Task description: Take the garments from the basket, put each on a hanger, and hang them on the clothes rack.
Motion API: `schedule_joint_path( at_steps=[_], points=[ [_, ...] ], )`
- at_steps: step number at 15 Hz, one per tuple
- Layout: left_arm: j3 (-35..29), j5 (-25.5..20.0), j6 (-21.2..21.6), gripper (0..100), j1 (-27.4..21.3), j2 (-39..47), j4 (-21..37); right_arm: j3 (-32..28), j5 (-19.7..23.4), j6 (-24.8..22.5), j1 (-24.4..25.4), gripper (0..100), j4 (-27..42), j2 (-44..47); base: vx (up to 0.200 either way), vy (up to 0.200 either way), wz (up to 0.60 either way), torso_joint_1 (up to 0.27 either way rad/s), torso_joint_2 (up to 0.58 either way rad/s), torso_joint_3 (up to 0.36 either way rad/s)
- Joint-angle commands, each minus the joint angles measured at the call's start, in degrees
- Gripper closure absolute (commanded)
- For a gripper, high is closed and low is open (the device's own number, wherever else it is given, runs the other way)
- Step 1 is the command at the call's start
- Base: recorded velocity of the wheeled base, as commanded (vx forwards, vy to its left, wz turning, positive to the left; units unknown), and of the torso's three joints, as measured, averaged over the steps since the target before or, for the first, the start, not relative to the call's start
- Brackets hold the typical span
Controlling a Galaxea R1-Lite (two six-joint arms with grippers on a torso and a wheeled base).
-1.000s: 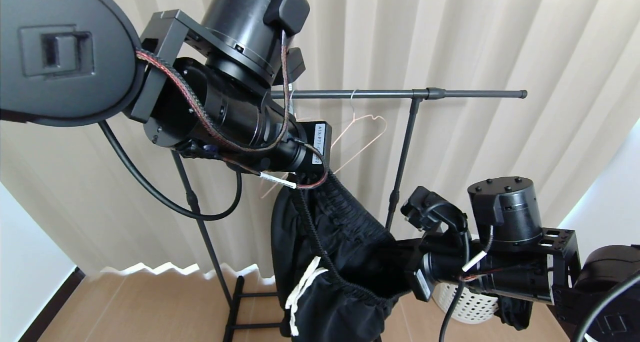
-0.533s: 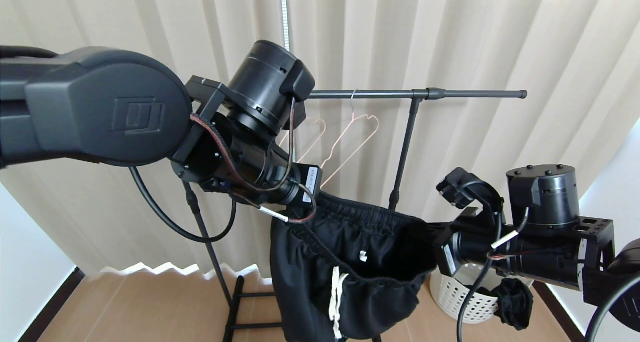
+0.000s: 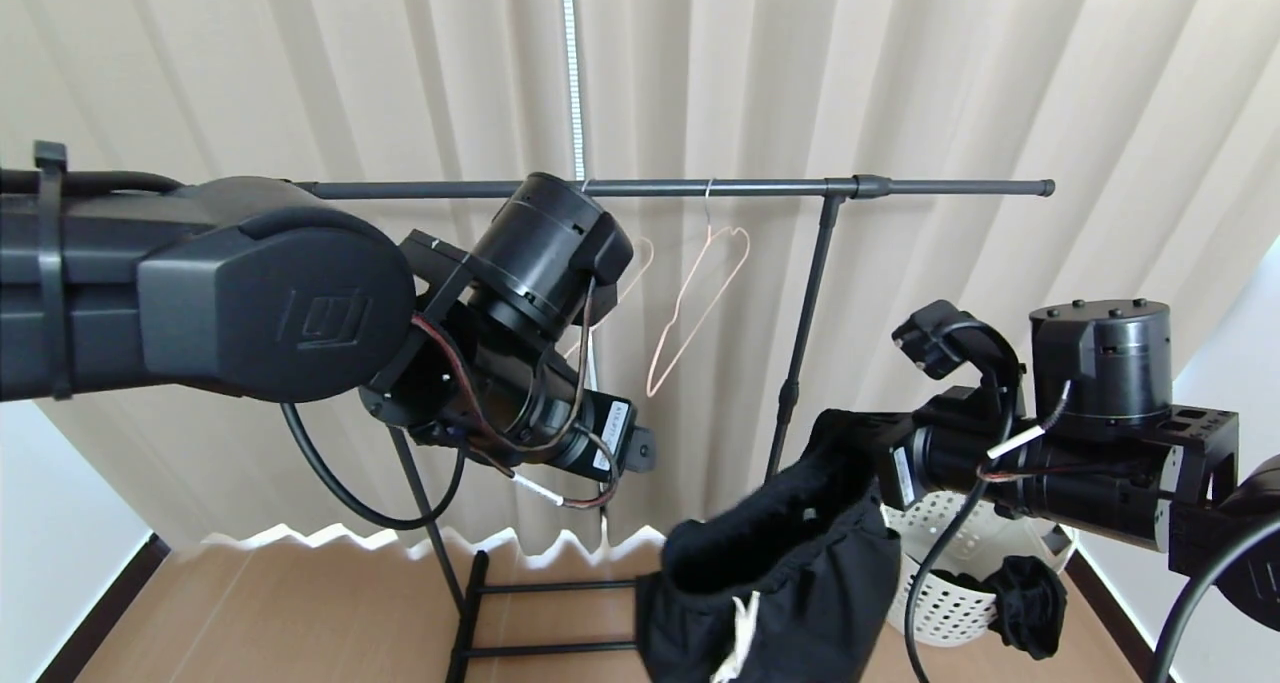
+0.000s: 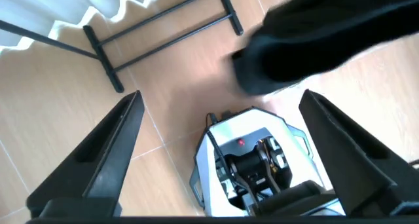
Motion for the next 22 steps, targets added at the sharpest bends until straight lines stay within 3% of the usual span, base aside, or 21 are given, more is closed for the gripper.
schedule_joint_path(
  at_steps=[1, 5, 8, 10, 17, 19, 22],
  points=[
    [1.1, -0.3, 0.2, 0, 0.6, -1.4, -0.1, -0.4, 0.0, 0.0, -0.6, 100, -0.1, 0.2, 0.000, 0.000, 0.00, 0.000, 0.00, 0.000],
    [1.0, -0.5, 4.2, 0, 7.8, 0.3, -4.9, -0.1, -3.2, -0.2, -1.0, 100, -0.1, -0.9, 0.000, 0.000, 0.00, 0.000, 0.00, 0.000],
    [0.2, -1.6, 8.3, 0, 12.9, 4.6, -14.8, 0.4, -3.2, -0.4, -1.0, 100, 0.1, -4.4, 0.000, 0.000, 0.00, 0.000, 0.00, 0.000],
    [-2.5, -1.7, 11.7, 0, 15.1, 8.0, -17.8, 0.9, -3.3, -0.9, -1.0, 100, 0.0, -5.5, 0.000, 0.000, 0.00, 0.000, 0.00, 0.000],
    [-23.2, -1.7, 12.9, 0, 17.4, 23.7, -18.0, 1.6, -3.3, -1.7, -1.0, 100, 0.0, -7.2, 0.000, 0.000, 0.00, 0.000, 0.00, 0.000],
    [-27.2, -1.7, 12.9, 0, 18.0, 26.8, -17.9, 1.6, -3.3, -1.7, -1.0, 100, 0.0, -7.3, 0.000, 0.000, 0.00, 0.000, 0.00, 0.000],
    [-28.1, -1.7, 13.4, 0, 19.3, 29.6, -18.1, 1.7, -3.3, -1.8, -1.0, 100, 0.0, -7.7, 0.000, 0.000, 0.00, 0.000, 0.00, 0.000]
  ],
)
